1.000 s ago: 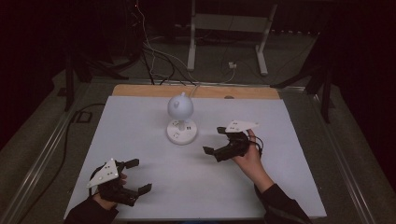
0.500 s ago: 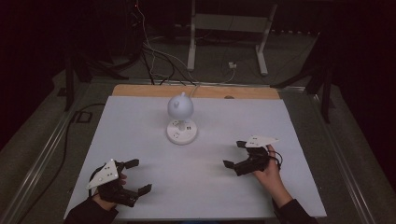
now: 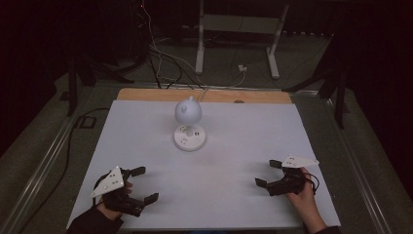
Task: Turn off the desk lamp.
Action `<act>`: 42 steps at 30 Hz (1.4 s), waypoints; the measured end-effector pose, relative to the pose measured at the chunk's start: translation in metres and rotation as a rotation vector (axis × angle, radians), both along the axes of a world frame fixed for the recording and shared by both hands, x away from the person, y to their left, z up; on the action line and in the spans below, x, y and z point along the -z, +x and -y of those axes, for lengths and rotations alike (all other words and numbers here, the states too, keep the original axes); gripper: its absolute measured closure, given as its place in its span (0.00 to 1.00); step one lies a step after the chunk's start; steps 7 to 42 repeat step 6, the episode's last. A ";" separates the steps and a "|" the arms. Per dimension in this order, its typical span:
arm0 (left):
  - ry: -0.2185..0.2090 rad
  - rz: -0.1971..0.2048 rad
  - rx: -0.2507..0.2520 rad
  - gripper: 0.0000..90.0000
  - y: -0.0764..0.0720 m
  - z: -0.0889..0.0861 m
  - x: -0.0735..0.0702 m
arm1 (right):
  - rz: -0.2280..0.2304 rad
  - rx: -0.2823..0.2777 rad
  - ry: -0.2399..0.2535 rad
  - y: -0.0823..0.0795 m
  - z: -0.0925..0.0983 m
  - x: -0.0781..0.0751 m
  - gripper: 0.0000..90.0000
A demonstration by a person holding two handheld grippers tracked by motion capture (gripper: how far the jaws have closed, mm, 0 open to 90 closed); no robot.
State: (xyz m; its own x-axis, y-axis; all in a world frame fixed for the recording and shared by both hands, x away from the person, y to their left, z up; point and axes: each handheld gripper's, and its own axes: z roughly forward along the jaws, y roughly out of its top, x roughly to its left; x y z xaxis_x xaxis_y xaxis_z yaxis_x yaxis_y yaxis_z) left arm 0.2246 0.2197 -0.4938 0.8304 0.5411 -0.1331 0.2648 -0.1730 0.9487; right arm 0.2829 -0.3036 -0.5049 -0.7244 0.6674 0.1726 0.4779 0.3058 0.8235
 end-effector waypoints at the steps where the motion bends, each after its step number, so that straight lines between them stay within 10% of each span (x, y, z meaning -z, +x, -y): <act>1: 0.000 0.000 -0.001 0.01 0.000 0.000 0.000 | 0.001 0.002 -0.001 0.000 0.000 0.000 0.00; 42: 0.011 -0.001 0.002 0.01 0.000 0.001 0.000 | 0.006 -0.025 0.004 0.001 -0.002 0.001 0.00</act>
